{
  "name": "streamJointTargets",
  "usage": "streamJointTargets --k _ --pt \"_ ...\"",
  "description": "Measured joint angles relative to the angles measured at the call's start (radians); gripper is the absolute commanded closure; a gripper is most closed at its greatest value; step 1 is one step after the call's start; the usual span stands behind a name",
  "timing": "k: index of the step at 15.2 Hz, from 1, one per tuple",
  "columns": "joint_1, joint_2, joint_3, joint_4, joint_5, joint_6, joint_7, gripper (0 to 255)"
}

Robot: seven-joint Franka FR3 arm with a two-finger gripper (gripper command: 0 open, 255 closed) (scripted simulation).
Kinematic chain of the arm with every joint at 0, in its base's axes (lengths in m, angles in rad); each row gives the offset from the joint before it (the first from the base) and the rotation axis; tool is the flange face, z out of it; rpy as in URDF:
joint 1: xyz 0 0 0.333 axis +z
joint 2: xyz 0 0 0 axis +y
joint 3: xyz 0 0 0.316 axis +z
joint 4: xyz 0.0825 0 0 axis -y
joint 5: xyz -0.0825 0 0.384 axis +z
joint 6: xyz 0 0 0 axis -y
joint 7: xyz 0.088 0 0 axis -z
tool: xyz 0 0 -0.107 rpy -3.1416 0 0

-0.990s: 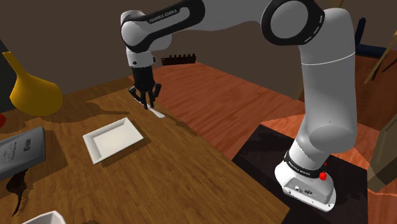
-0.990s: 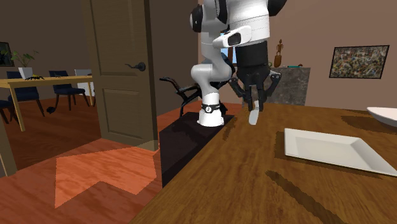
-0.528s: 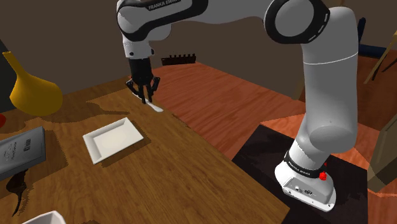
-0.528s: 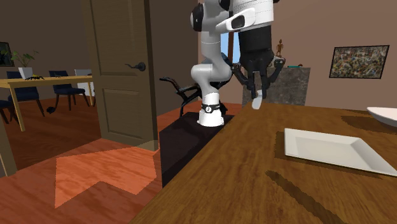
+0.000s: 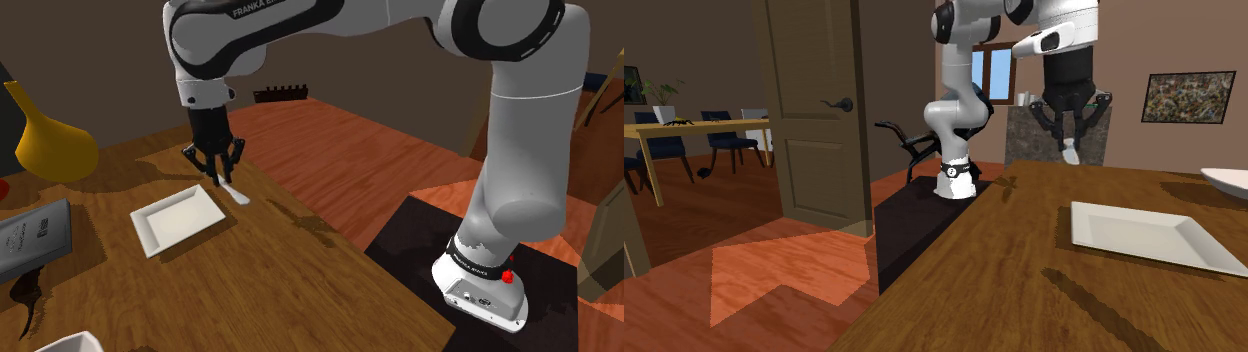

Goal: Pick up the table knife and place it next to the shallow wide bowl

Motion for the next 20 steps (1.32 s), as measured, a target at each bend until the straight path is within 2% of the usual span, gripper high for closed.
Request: streamJointTargets --k 8,20 --pt "0.097 -0.077 0.068 -0.115 0.022 0.074 0.152 255" --pt "0.265 -0.056 0.17 -0.109 -0.001 0.142 0.418 255"
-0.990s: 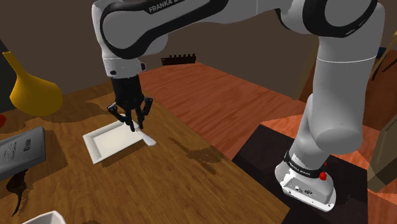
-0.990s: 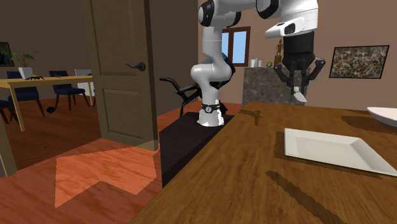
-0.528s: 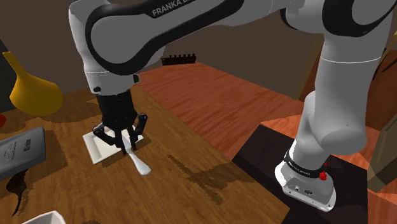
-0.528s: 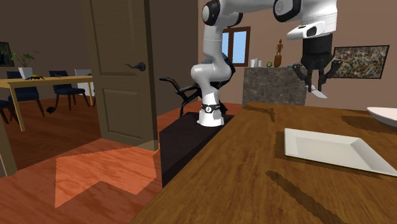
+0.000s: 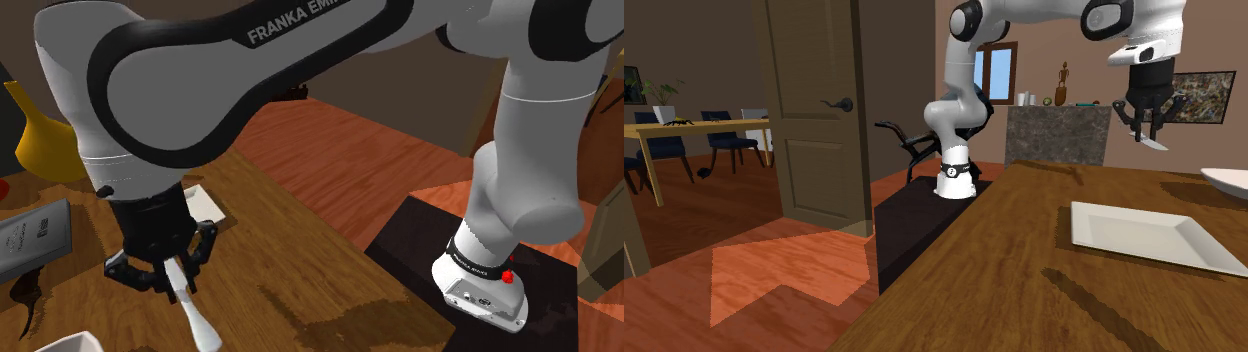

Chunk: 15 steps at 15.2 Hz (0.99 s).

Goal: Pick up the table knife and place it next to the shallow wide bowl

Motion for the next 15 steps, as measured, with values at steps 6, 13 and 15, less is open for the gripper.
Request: streamJointTargets --k 6,13,15 --pt "0.099 0.062 0.04 0.061 -0.044 0.023 0.145 255" --pt "0.168 0.126 0.054 0.1 -0.085 0.058 0.231 255" --pt "0.168 0.132 0.052 0.08 -0.086 0.082 0.229 255"
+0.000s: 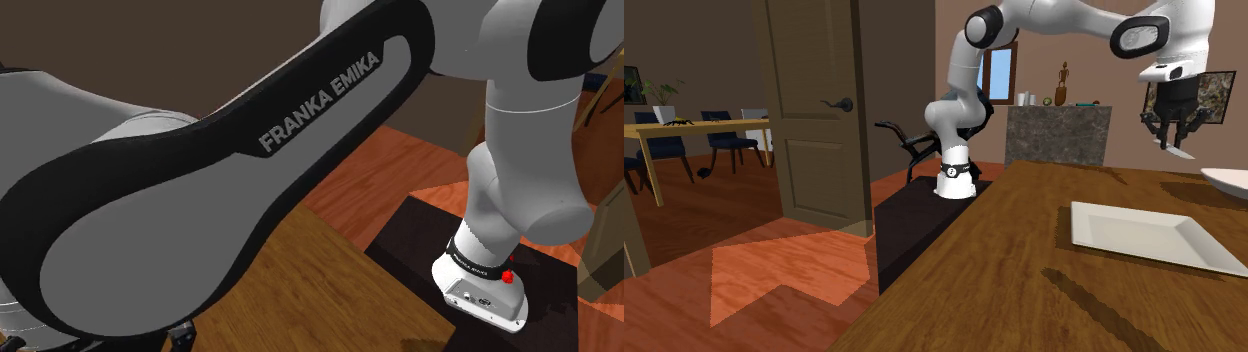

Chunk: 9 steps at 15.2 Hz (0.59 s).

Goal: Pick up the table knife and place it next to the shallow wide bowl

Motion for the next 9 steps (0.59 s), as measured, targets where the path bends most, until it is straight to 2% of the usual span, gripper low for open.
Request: streamJointTargets --k 9 --pt "0.006 0.042 -0.009 -0.066 -0.015 0.104 -0.008 255"
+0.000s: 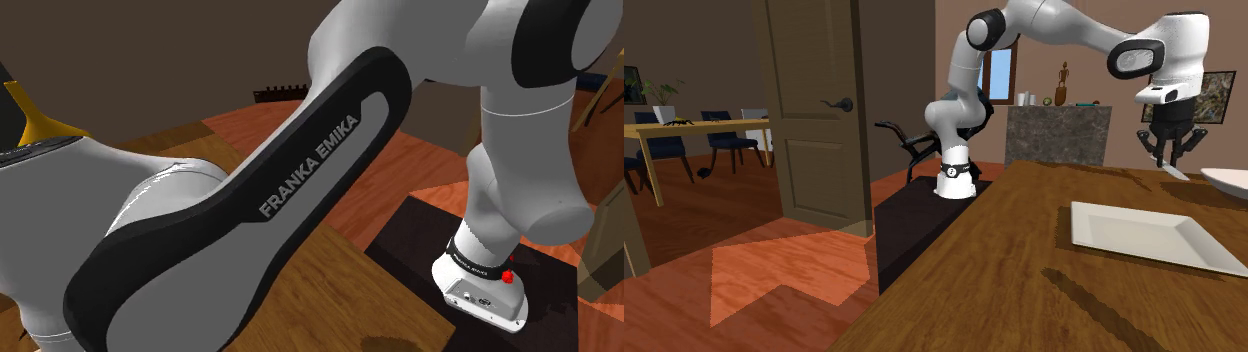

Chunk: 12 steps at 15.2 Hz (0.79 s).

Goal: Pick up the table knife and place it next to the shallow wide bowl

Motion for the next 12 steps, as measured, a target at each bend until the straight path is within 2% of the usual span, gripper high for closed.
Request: streamJointTargets --k 6,12 --pt "0.008 0.039 -0.009 -0.03 -0.015 0.066 -0.002 255" --pt "0.009 0.044 -0.01 -0.038 -0.017 0.08 -0.003 255"
